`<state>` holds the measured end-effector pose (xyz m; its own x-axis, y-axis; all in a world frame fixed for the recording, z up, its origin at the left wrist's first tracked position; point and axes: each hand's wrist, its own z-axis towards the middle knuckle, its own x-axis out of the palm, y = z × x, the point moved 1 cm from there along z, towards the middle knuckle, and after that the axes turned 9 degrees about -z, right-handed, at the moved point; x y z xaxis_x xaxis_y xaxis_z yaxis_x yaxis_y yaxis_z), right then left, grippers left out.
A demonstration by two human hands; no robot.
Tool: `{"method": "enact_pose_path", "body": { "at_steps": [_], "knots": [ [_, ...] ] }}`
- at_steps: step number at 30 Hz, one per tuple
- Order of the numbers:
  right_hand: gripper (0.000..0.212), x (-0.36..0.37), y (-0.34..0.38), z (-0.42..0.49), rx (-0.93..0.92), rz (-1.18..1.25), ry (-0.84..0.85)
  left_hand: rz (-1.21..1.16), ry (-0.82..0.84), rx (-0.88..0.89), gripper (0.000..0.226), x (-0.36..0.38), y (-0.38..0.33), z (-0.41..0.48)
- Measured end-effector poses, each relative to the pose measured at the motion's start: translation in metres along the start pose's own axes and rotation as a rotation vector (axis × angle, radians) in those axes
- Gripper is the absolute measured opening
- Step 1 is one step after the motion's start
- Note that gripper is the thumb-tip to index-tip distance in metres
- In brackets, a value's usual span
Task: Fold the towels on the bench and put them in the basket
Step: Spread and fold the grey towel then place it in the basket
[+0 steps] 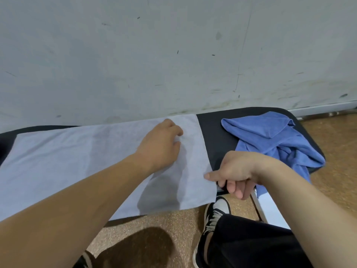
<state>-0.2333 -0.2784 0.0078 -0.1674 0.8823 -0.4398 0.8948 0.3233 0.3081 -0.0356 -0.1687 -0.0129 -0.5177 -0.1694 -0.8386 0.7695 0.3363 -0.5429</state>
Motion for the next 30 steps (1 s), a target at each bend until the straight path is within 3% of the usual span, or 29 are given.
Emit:
{"method": "enact_pose_path", "body": {
  "at_steps": [2,4,7,10,15,17,21,25,30],
  "knots": [
    [0.046,-0.003,-0.003,0.008,-0.036,0.046,-0.150,-0.037,-0.046,0.017,0.016,0.007,-0.011,-0.021],
    [0.038,-0.006,0.002,0.015,-0.113,0.145,-0.321,-0.072,0.065,0.006,0.016,0.018,-0.025,-0.045],
    [0.034,-0.006,0.013,0.029,-0.195,0.283,-0.513,0.059,0.237,-0.086,0.061,0.041,-0.047,-0.069],
    [0.041,-0.006,0.029,0.045,-0.250,0.351,-0.598,0.332,0.221,-0.205,0.092,0.065,-0.069,-0.072],
    [0.035,-0.007,0.055,0.063,-0.261,0.375,-0.707,0.411,0.191,-0.203,0.073,0.073,-0.079,-0.074],
    [0.038,-0.014,0.065,0.069,-0.189,0.375,-0.703,0.278,0.199,-0.174,0.057,0.061,-0.073,-0.078],
    [0.026,-0.033,0.087,0.082,-0.086,0.364,-0.623,-0.297,0.140,-0.237,0.020,0.037,-0.038,-0.078],
    [0.029,-0.041,0.105,0.089,-0.042,0.268,-0.583,-0.480,0.141,-0.248,0.043,0.032,-0.015,-0.083],
    [0.036,-0.050,0.118,0.102,-0.201,0.471,-0.679,-0.659,0.119,-0.251,0.039,0.037,-0.003,-0.093]
  ]
}}
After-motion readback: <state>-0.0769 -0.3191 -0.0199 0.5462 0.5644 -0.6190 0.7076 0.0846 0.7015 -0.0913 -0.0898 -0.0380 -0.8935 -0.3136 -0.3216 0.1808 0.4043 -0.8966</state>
